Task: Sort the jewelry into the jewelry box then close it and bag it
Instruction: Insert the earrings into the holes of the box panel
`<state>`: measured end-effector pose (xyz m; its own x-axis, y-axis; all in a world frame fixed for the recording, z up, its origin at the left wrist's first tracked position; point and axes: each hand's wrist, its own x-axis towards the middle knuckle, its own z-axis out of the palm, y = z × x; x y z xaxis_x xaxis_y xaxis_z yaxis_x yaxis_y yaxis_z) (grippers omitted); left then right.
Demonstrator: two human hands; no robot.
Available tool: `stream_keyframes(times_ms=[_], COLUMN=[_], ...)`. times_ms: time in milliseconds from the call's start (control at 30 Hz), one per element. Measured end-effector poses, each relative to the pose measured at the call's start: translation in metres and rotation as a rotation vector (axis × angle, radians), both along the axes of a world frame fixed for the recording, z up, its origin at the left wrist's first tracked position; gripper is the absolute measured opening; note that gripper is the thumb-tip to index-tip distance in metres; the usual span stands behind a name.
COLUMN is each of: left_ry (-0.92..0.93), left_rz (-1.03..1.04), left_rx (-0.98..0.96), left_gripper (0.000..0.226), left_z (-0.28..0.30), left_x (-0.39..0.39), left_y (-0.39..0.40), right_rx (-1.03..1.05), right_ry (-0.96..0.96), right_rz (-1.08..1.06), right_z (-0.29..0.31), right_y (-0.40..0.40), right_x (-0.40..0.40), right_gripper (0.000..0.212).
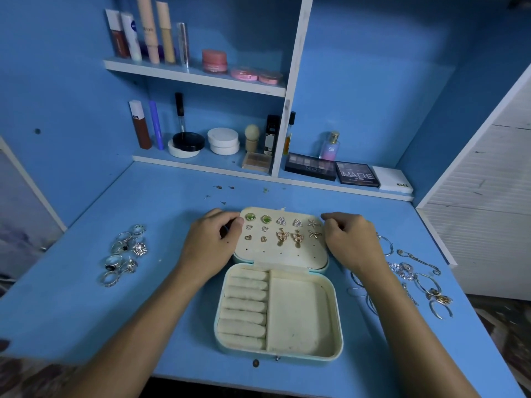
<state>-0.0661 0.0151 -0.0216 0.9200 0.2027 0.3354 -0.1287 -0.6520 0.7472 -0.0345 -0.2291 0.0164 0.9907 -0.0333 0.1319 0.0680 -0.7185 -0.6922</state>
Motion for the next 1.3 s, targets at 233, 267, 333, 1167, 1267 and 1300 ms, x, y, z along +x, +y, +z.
stream_keyframes(times_ms=[233, 267, 333, 1167, 1267, 1300], left_ry=[-0.014, -0.015, -0.023, -0.063, -0.054, -0.052], left_rz=[0.007, 0.008, 0.005, -0.003, -0.005, -0.007], left_rx=[-0.001, -0.002, -0.004, -0.052, -0.055, -0.056], left_gripper=[0.017, 0.017, 0.016, 0.012, 0.012, 0.012], left_z=[-0.001, -0.002, -0.001, -0.004, -0.003, -0.003], left_x=[0.002, 0.003, 0.003, 0.011, 0.011, 0.011], left_y=[0.000, 0.001, 0.000, 0.001, 0.001, 0.001], right_rx=[-0.061, -0.074, -0.112, -0.437, -0.439, -0.439], right_ry=[-0.203, -0.215, -0.236, -0.085, -0.068, -0.065], right_rz=[0.075, 0.114, 0.202, 0.573, 0.546, 0.542], right_z=[0.013, 0.014, 0.017, -0.004, -0.003, -0.003], right_y=[0.028, 0.036, 0.049, 0.150, 0.152, 0.153], right_x=[0.035, 0.041, 0.051, 0.144, 0.144, 0.143], right_gripper=[0.028, 0.027, 0.025, 0.019, 0.015, 0.015])
